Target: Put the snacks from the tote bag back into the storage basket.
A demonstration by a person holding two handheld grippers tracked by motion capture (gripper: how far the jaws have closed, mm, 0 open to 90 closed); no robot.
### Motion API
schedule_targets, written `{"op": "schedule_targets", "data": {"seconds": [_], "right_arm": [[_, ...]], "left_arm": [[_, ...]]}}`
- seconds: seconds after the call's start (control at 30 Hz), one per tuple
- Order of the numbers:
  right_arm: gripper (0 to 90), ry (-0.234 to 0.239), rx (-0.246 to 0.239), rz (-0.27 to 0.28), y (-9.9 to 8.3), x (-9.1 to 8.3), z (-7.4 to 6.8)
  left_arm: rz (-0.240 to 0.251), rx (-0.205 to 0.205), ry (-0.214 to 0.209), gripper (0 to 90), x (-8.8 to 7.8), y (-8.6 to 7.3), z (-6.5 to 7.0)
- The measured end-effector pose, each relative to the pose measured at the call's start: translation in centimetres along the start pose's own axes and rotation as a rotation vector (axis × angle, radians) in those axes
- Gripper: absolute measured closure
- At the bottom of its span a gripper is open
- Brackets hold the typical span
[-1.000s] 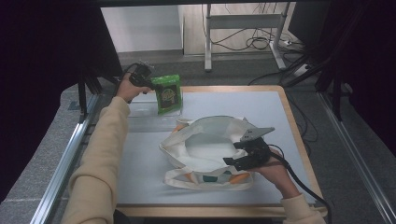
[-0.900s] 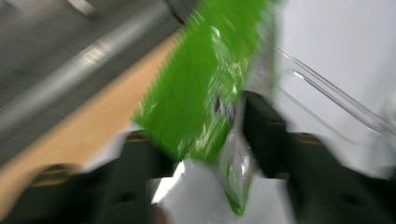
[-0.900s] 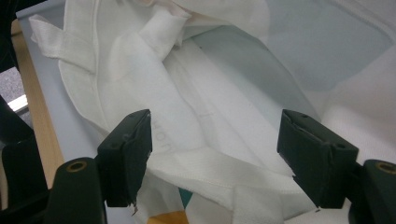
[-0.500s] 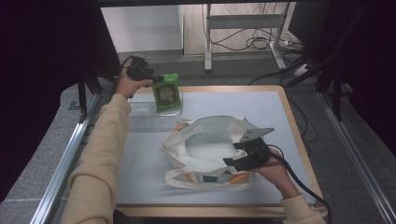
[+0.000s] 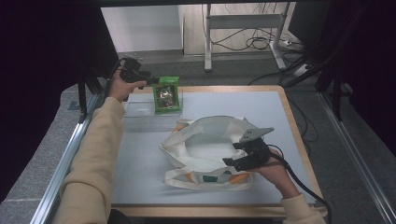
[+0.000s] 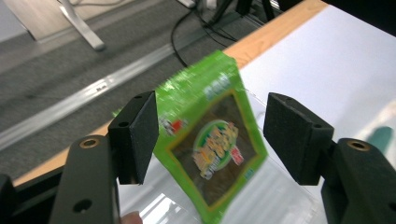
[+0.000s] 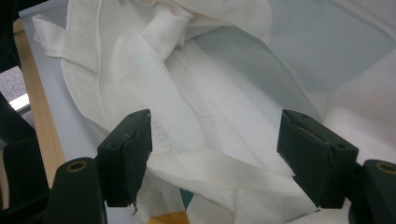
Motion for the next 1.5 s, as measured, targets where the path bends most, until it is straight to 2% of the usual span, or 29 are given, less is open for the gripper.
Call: {"op": "schedule_targets", "data": {"seconds": [0.13,0.4,0.57,0.8,1.0,1.23,1.37,1.5], "right_arm": [[26.7,0.003,-0.001,0.012,0.2,-0.3,0.0],[26.7,-0.008,-0.013,0.032,0.5,-1.2,0.1],[26.7,-0.019,-0.017,0.04,0.7,-1.6,0.5],[26.7,-0.025,-0.026,0.049,0.8,-2.2,0.4],[26.6,-0.04,-0.026,0.055,1.1,-2.7,0.3],[26.4,-0.06,-0.028,0.078,1.4,-4.1,0.2],[26.4,-0.069,-0.015,0.097,1.2,-5.0,0.6],[26.4,-0.081,0.003,0.109,0.7,-5.6,1.1]], "left_arm": [[-0.019,0.01,-0.024,36.1,-0.5,-0.6,1.1],[-0.035,0.026,-0.034,36.3,-2.2,-1.8,3.0],[-0.063,0.059,-0.053,36.0,-4.0,-3.5,4.7],[-0.066,0.081,-0.079,36.7,-6.9,-4.7,7.4],[-0.059,0.083,-0.112,35.8,-9.1,-5.8,9.6],[-0.026,0.088,-0.159,35.7,-11.3,-8.3,12.5],[-0.003,0.09,-0.183,35.8,-12.3,-9.5,13.7],[0.004,0.082,-0.186,36.3,-12.9,-10.5,14.5]]}}
Point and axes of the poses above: each handheld gripper's, and its own axes: x roughly forward along the jaws, y roughly out of its top, z roughly to its right, the point moved 6 cm from there along x, roughly forward along the jaws, and after that the axes turned 15 degrees about y, right-handed, at the moved point
